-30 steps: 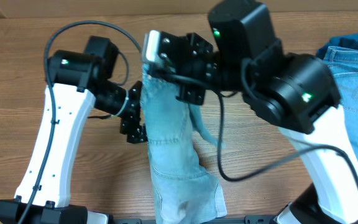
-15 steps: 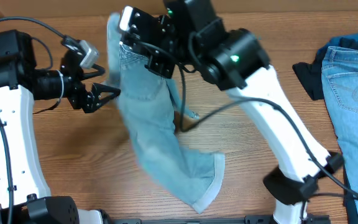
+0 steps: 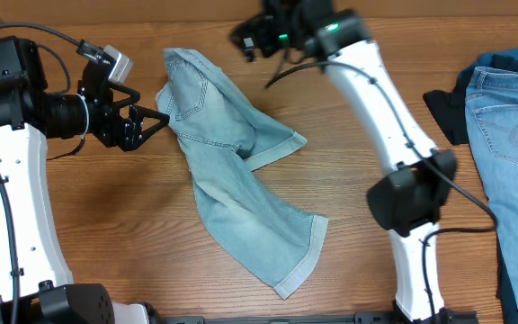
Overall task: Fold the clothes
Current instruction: 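Lower the jeans onto the table center and release with the right gripper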
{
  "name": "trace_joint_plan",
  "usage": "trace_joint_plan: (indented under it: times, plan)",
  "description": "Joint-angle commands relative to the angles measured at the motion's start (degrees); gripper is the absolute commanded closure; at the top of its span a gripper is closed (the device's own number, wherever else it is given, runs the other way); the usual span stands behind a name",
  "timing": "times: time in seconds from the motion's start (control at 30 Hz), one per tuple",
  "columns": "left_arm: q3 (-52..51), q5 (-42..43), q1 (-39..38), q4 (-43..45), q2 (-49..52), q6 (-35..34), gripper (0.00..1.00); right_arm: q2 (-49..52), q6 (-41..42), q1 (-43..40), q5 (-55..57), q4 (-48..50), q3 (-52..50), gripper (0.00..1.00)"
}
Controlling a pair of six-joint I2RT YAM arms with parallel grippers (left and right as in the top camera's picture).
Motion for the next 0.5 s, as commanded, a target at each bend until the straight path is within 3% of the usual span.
trace_joint_plan:
  times: [0.0, 0.1, 0.2, 0.4, 0.47]
  plan:
    - [0.6, 0.9, -1.6, 0.3, -1.2, -2.5, 0.10, -5.8, 0.9, -2.2, 2.1, -11.8, 1.4, 0.00]
    - [0.6, 1.0, -3.0, 0.5, -1.2, -3.8, 0.09, -4.9, -2.1, -4.2, 2.8, -23.9, -0.4, 0.00]
    - [0.6, 1.0, -3.8, 1.0, -1.2, -5.1, 0.09, -3.7, -6.9, -4.5, 2.7, -28.3, -4.4, 0.00]
    - [0.6, 0.9, -3.8, 1.4, -1.1, -6.1, 0.07, -3.7, -12.9, -2.1, 2.7, -24.3, -14.3, 0.05]
    - [0.6, -0.5, -3.8, 2.0, -1.0, -7.1, 0.00, -3.7, -14.1, -1.0, 2.7, -20.1, -17.3, 0.09]
